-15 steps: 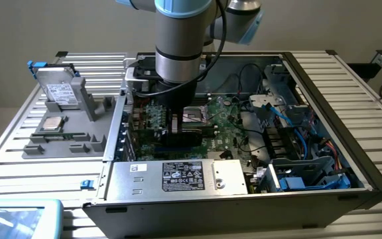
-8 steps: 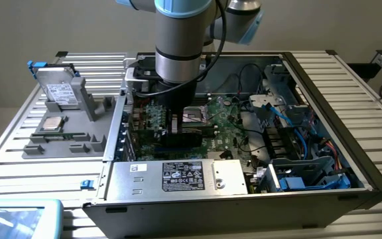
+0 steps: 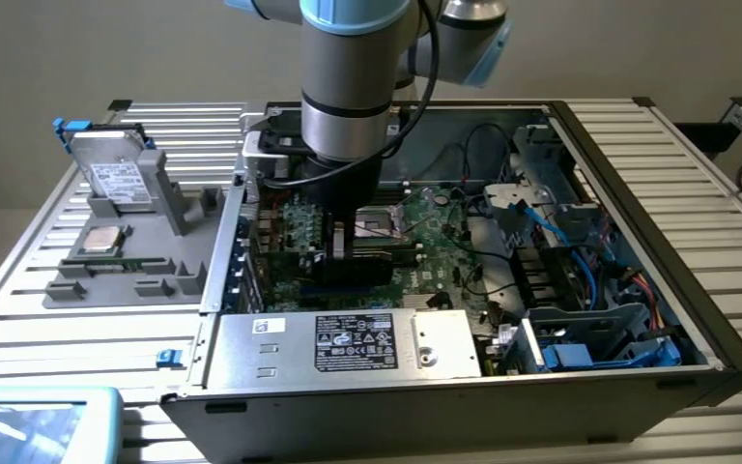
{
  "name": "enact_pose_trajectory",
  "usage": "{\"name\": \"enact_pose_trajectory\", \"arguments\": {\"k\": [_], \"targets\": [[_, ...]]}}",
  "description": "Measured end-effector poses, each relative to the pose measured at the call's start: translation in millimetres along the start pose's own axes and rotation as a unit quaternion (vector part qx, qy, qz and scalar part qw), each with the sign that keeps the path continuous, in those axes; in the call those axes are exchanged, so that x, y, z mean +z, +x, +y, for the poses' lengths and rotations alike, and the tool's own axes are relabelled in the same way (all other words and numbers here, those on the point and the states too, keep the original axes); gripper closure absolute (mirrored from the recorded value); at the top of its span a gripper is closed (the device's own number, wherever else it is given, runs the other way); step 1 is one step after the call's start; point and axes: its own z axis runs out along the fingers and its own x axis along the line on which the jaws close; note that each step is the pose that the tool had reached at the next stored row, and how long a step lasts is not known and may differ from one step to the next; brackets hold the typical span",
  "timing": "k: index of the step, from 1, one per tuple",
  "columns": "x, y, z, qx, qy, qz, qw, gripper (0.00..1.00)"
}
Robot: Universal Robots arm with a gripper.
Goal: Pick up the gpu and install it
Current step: 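Insert the gpu into the slot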
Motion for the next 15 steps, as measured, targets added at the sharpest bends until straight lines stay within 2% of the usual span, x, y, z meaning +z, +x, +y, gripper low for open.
{"name": "enact_pose_trajectory", "arguments": {"k": [9, 15], "targets": [[0.0, 0.1, 0.2, 0.0, 0.0, -0.0002, 1.0, 0.72], [0.3, 0.3, 0.2, 0.0, 0.0, -0.0017, 1.0, 0.72]]}}
